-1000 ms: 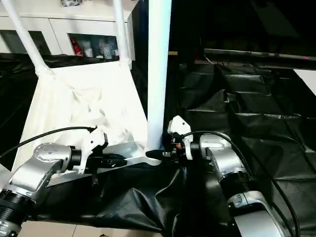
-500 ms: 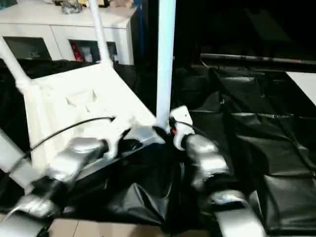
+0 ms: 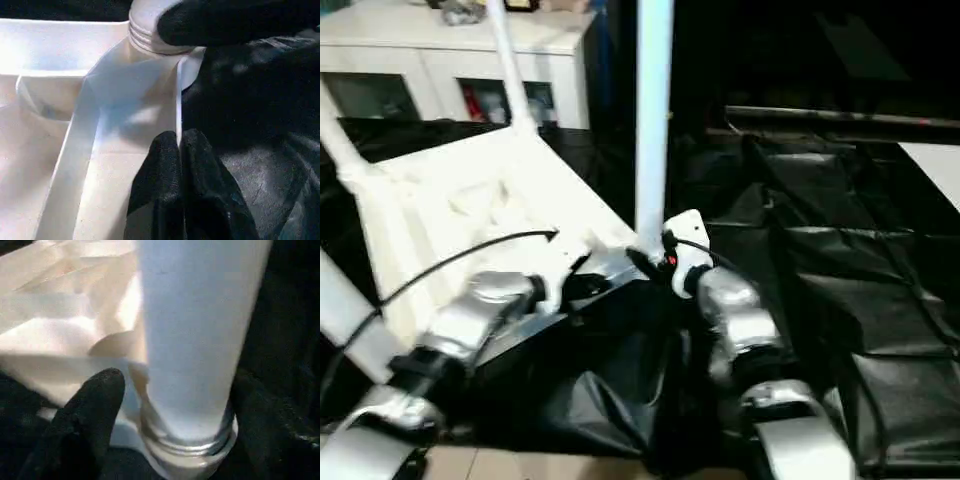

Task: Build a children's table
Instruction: Rotate leg to tighten

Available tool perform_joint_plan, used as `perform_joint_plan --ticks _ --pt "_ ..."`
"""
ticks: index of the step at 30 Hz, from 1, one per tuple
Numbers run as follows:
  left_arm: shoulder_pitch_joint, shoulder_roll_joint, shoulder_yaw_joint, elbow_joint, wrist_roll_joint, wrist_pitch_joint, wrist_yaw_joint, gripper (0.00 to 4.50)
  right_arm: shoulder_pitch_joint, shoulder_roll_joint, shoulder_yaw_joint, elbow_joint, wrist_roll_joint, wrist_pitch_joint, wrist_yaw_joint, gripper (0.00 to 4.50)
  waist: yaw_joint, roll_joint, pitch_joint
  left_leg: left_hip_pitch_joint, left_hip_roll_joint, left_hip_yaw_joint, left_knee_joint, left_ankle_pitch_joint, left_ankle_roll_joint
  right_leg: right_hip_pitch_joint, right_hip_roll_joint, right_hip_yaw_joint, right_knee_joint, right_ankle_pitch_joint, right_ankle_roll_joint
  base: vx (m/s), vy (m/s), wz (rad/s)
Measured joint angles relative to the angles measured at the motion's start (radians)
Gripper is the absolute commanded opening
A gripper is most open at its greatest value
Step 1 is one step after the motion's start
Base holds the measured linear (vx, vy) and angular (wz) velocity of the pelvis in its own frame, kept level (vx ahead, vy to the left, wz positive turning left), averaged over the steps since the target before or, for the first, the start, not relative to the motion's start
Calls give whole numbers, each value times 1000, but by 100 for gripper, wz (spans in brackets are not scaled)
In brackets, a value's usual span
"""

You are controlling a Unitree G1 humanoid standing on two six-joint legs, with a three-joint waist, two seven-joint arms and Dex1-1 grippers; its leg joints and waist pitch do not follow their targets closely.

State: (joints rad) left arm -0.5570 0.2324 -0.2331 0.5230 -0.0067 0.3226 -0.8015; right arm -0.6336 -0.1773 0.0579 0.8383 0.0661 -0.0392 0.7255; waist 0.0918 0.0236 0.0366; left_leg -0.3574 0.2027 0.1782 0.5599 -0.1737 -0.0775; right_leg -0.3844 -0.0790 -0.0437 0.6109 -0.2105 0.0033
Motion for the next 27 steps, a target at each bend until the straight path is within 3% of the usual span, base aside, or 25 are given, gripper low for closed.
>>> perform_joint_plan --ticks 5,12,15,17,27 --pt "85 114 0 -115 -48 -15 -166 0 16 -95 60 -56 6 -22 273 369 -2 1 -1 -6 3 -2 -1 0 0 -2 4 -2 0 -6 -1 22 -4 -1" --pt "172 224 1 -241 -104 -8 -316 0 37 -113 107 -89 19 -10 434 369 12 1 0 -19 3 -1 8 2 7 -16 3 -2 3 -7 -3 7 -1 0" --pt "189 232 1 -256 -111 -4 -326 0 37 -115 113 -89 21 -8 466 369 15 0 0 -18 3 -1 10 1 6 -16 3 -1 3 -6 -4 0 0 0" --pt "193 235 1 -264 -114 -1 -327 0 37 -116 113 -89 21 -6 479 336 14 -1 1 -18 3 0 10 0 3 -15 3 0 3 -5 -5 0 0 0" --pt "201 241 1 -283 -119 20 -328 0 37 -114 115 -90 30 8 505 278 13 -2 1 -17 3 0 11 2 6 -15 3 0 5 -5 -5 0 0 0"
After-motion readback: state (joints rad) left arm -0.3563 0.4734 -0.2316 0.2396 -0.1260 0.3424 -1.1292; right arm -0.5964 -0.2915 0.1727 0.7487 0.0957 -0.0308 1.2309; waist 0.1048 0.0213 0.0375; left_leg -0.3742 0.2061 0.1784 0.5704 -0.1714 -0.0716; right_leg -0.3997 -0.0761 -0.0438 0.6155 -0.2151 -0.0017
